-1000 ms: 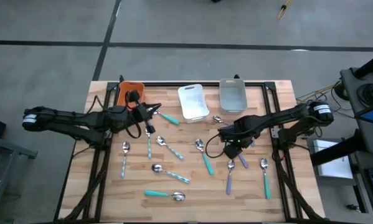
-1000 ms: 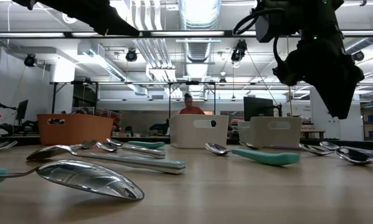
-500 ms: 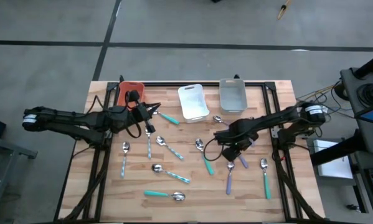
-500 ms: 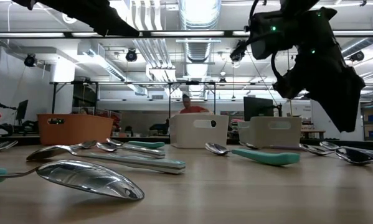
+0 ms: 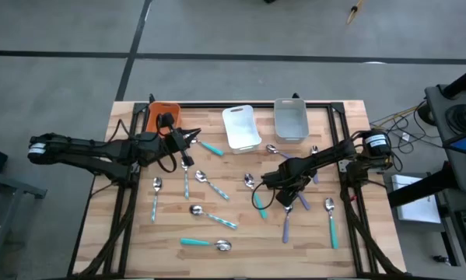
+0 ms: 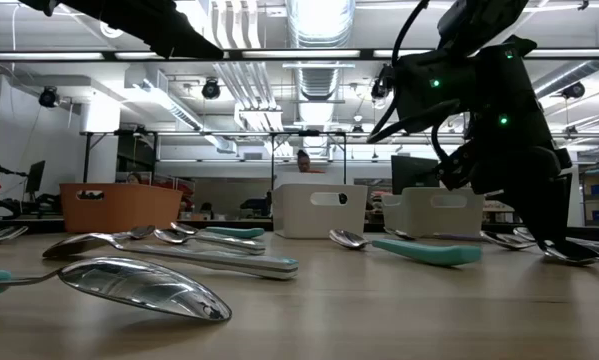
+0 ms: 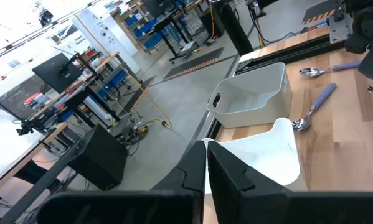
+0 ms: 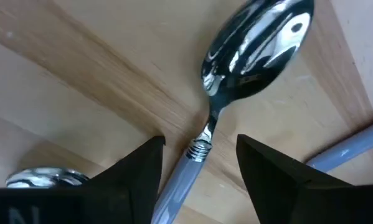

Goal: Sort silverware by color (type)
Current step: Put the purple spoon into the white bin

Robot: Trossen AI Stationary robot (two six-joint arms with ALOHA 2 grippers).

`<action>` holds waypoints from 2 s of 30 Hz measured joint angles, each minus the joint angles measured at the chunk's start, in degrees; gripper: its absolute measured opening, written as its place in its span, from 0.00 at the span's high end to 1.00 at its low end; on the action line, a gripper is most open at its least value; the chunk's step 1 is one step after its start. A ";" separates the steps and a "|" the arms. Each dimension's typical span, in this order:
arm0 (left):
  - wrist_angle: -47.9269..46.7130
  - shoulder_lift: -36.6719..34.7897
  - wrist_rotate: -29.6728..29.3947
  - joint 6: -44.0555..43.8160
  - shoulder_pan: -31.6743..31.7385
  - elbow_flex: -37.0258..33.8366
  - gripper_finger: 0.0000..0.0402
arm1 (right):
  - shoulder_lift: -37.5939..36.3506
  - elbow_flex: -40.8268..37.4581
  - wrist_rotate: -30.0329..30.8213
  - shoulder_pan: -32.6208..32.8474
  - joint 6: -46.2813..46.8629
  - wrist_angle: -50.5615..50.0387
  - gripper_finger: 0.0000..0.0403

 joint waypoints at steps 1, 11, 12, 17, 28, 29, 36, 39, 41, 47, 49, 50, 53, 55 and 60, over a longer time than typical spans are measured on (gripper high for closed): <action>-0.06 0.00 0.00 0.00 -0.02 0.00 1.00 | 0.46 0.02 0.00 0.00 -0.14 0.18 0.54; -0.09 0.00 0.02 0.00 0.00 0.00 1.00 | 0.21 -0.18 2.04 0.04 1.97 2.66 0.85; -0.09 0.00 0.02 0.00 0.00 0.00 1.00 | 0.23 -0.20 2.31 0.04 2.07 2.78 0.88; -0.09 0.00 0.02 0.00 0.00 0.00 1.00 | -0.70 -0.27 2.73 0.02 1.76 2.68 0.94; -0.08 0.00 0.02 0.00 0.00 0.00 1.00 | -8.76 3.44 6.36 -0.17 3.88 1.19 0.94; -0.06 0.00 0.04 0.00 0.00 0.00 1.00 | -9.45 4.54 7.26 -0.23 3.89 1.24 0.94; 0.15 0.00 0.04 0.00 0.00 0.00 1.00 | -10.42 15.04 14.00 -2.79 0.18 1.61 0.94; 0.13 0.00 0.04 0.00 0.00 0.00 1.00 | -9.24 20.28 16.23 -5.07 -3.52 1.66 0.94; 0.14 0.00 0.04 0.08 0.02 0.00 1.00 | -7.80 23.75 16.95 -6.81 -6.72 1.91 0.94; 0.11 0.00 0.04 0.60 0.04 0.00 1.00 | -1.35 34.64 14.56 -12.74 -15.59 1.80 0.94; 0.04 0.00 0.02 0.61 0.04 0.00 1.00 | 1.14 38.25 11.04 -15.10 -17.50 1.44 0.94; -0.02 0.00 0.02 0.63 0.04 0.00 1.00 | 2.30 39.98 9.11 -16.28 -17.99 1.01 0.94; -0.04 0.00 -0.16 1.35 0.04 0.00 1.00 | 5.76 45.45 4.03 -19.81 -19.43 -1.14 0.94; -0.04 0.00 -1.53 1.46 0.04 0.00 1.00 | 8.26 49.41 1.29 -22.07 -19.68 -4.26 0.94; -0.12 -0.24 -7.75 1.49 0.04 0.00 1.00 | 14.58 59.70 -1.16 -27.01 -21.47 -12.54 0.94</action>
